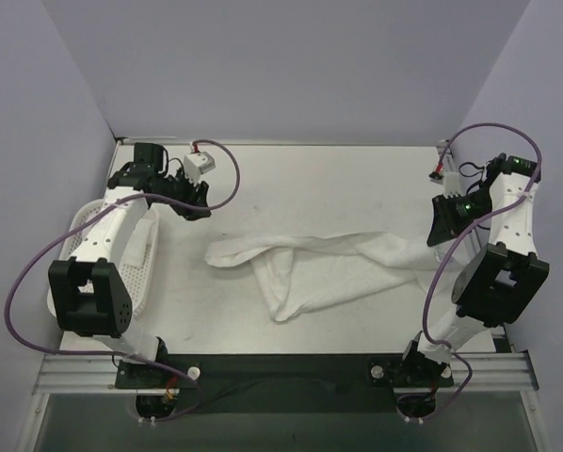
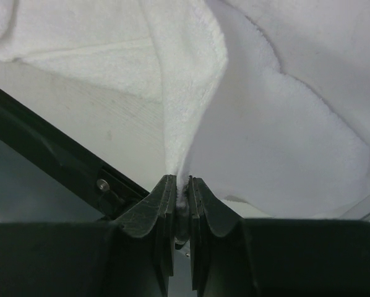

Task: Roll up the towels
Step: Flatten the towel

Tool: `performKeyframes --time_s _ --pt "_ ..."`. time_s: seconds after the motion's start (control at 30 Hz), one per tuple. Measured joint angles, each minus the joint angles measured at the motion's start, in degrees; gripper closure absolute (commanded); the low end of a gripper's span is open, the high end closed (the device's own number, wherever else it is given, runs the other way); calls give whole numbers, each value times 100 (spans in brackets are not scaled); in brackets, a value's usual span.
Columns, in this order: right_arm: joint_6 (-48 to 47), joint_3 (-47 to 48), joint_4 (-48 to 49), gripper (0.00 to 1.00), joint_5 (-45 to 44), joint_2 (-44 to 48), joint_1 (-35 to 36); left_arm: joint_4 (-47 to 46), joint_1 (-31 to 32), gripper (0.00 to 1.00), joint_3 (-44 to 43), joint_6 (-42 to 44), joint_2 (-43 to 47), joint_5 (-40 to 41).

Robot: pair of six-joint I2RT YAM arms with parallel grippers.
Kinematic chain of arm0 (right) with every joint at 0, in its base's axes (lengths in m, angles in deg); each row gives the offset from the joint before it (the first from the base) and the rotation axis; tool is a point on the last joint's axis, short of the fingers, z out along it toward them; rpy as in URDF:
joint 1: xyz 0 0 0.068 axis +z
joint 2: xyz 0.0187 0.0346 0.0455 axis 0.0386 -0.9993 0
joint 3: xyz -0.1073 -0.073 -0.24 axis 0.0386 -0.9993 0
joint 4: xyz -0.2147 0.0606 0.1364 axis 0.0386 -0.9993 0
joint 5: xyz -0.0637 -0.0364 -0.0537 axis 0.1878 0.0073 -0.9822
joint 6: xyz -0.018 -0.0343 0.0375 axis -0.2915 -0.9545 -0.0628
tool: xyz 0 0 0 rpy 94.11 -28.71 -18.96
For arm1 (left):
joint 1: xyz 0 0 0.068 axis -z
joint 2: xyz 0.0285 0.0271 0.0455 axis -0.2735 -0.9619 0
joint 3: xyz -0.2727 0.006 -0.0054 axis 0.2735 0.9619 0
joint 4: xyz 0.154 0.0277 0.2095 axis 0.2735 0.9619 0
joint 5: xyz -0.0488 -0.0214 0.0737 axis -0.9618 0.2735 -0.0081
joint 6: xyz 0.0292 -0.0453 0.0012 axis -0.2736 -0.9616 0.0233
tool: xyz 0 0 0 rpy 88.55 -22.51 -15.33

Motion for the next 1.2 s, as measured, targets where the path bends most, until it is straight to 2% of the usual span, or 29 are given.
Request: performKeyframes --time_s 0.1,0.23,0.27,0.57,0.8,0.93,1.03,1.07,1.2 --pt "173 236 -24 100 83 -11 11 13 42 44 424 -1261 555 238" --pt "348 555 -24 100 153 -42 31 111 90 43 1097 -2542 1058 763" --pt "391 605 -26 100 173 -48 31 131 105 40 1220 -2778 1064 887" --pt "575 776 -44 100 199 -234 33 245 673 40 1729 -3987 726 1893" --pt "621 802 -46 100 199 -341 35 103 824 56 1770 -4380 258 2583" --pt "629 820 -46 100 195 -345 35 -39 824 69 1727 -4489 17 2774" --pt "627 820 -44 100 195 -352 35 -103 824 88 1622 -4498 -76 2780" --pt "627 820 -44 100 192 -354 35 -125 822 100 1591 -4487 -96 2763" --pt "638 927 -66 100 175 -385 35 -92 743 100 1340 -4299 -164 2566"
